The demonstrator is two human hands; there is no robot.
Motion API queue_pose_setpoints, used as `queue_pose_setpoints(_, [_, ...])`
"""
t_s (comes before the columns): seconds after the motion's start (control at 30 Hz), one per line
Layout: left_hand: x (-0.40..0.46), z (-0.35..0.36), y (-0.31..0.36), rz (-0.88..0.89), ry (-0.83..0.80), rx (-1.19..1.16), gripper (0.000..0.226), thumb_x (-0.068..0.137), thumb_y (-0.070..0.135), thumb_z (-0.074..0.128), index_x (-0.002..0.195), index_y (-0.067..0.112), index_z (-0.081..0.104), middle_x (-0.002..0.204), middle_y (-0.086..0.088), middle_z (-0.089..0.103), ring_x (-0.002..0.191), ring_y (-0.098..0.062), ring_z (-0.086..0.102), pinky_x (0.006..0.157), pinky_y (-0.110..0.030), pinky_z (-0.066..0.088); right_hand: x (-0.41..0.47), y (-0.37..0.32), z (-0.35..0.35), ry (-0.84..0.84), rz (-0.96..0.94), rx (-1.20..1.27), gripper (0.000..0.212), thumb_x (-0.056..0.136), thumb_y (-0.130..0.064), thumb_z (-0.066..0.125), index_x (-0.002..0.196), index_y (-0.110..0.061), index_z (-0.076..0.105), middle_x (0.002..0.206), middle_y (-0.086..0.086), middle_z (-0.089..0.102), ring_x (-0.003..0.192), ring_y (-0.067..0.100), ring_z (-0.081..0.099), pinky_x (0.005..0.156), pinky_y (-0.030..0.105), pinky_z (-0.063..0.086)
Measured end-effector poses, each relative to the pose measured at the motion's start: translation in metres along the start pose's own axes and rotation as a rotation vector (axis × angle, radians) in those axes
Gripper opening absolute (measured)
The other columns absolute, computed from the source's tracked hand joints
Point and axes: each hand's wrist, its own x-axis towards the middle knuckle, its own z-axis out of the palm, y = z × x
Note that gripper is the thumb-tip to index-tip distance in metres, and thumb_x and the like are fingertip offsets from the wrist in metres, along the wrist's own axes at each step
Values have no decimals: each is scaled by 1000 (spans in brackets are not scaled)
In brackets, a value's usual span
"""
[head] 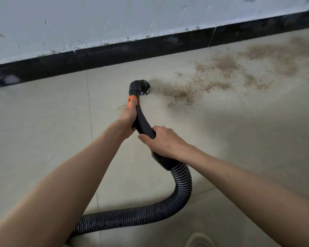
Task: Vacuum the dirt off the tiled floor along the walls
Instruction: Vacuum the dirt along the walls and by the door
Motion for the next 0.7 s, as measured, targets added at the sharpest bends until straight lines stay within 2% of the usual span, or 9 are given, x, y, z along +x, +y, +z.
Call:
queue_pose_setpoints(0.07, [5, 13, 4, -5, -18, 0, 57, 94, 54, 40, 117, 3, 46, 86, -6, 52, 76, -19, 52, 70, -32, 46, 3, 8, -10, 18, 10, 16, 37, 92, -57, 49, 76, -24, 43, 80, -3, 56, 83, 24, 59, 69, 35, 44])
queue_pose_setpoints(0.23, [18, 49, 9, 5, -52, 66, 54, 94, 55, 40, 110, 4, 47, 88, -6, 54, 77, -19, 55, 62, -29, 48, 10, 35, -34, 57, 24, 80, 38, 91, -57, 51, 76, -23, 49, 78, -2, 61, 76, 18, 62, 73, 36, 50])
queue_pose_setpoints(0.4, [32, 87, 21, 69, -103, 169, 47, 95, 53, 41, 101, 6, 45, 87, -4, 54, 77, -18, 56, 58, -27, 48, 24, 59, -61, 114, 45, 122, 41, 91, -55, 54, 73, -19, 52, 71, -1, 60, 65, 16, 60, 61, 32, 46])
queue_pose_setpoints(0.5, [43, 104, 26, 71, -114, 168, 49, 94, 55, 41, 103, 7, 46, 89, -4, 55, 79, -18, 57, 61, -28, 48, 35, 68, -71, 142, 58, 118, 40, 91, -55, 55, 72, -20, 53, 71, -2, 60, 65, 14, 59, 59, 32, 44])
queue_pose_setpoints(0.6, [51, 120, 29, 83, -120, 200, 53, 93, 57, 40, 107, 6, 46, 90, -4, 55, 86, -21, 58, 72, -31, 49, 41, 77, -78, 161, 83, 135, 40, 91, -56, 54, 72, -21, 52, 72, -2, 60, 66, 15, 59, 59, 31, 43])
queue_pose_setpoints(0.7, [56, 134, 30, 99, -148, 218, 56, 92, 60, 41, 107, 6, 47, 92, -5, 57, 86, -21, 58, 74, -32, 50, 42, 84, -82, 203, 109, 162, 40, 91, -56, 53, 71, -21, 50, 73, -1, 60, 72, 21, 61, 65, 34, 47])
